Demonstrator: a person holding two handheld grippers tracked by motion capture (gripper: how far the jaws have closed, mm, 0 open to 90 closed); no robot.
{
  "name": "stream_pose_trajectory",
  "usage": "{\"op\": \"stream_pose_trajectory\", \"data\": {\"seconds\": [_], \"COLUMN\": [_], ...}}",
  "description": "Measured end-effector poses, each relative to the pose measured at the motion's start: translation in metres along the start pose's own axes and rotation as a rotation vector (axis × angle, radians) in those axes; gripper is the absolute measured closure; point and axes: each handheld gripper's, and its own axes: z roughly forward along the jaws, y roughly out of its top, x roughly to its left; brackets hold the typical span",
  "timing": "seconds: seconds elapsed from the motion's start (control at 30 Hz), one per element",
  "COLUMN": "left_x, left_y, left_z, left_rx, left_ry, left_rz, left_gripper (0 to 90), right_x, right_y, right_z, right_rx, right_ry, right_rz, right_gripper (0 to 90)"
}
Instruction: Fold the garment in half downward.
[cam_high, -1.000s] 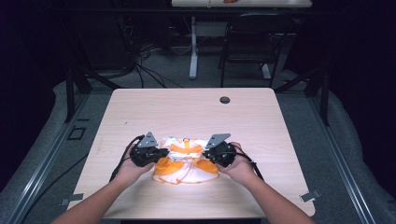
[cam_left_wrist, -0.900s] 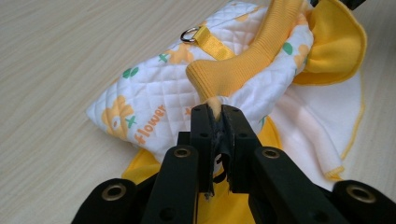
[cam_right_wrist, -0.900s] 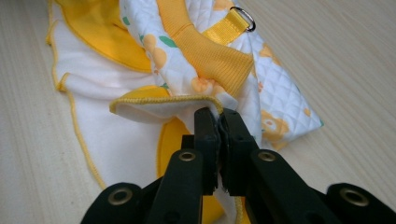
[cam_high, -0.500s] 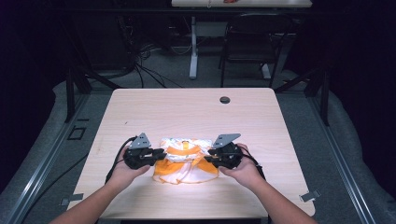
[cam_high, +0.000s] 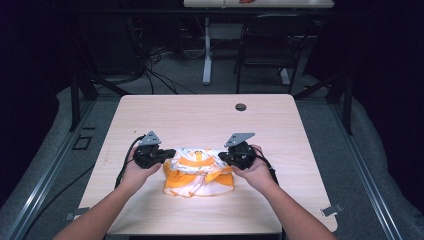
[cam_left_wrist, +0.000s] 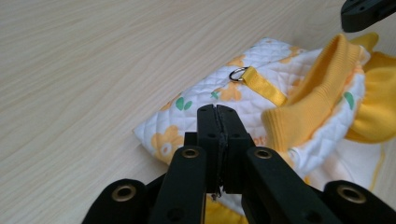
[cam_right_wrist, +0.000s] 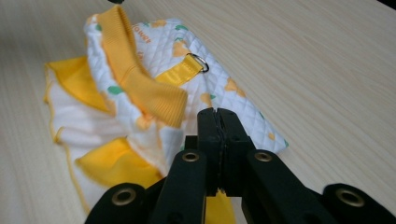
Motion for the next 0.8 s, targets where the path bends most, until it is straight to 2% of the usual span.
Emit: {"op": "stream_pose_trajectory", "data": {"seconds": [0.13,0.17,0.3,0.43,0.5,0.8], "left_x": [0.0,-0.002,-0.007,-0.018,-0.022,-0.038], "left_y": [0.0,-0.001,-0.001,-0.004,-0.005,-0.018], "left_z": [0.011,0.014,0.014,0.01,0.007,-0.001], "left_rx": [0.019,0.028,0.031,0.044,0.042,0.064], "left_ry": [-0.009,-0.015,-0.043,-0.065,-0.078,-0.136], "left_rz": [-0.001,0.005,0.019,0.042,0.05,0.089], "left_gripper": [89.8,89.8,89.9,90.0,90.0,90.0], "right_x": [-0.004,-0.006,-0.005,0.004,0.012,0.023], "right_y": [0.002,0.002,0.001,0.001,-0.001,-0.014], "right_z": [0.013,0.021,0.026,0.022,0.019,0.008], "right_rx": [0.007,0.022,0.031,0.02,0.026,0.038], "right_ry": [-0.001,0.0,0.014,0.055,0.075,0.105], "right_rz": [0.018,0.026,0.027,-0.001,-0.034,-0.054], "right_gripper": [89.2,89.0,88.9,88.7,88.6,88.0]}}
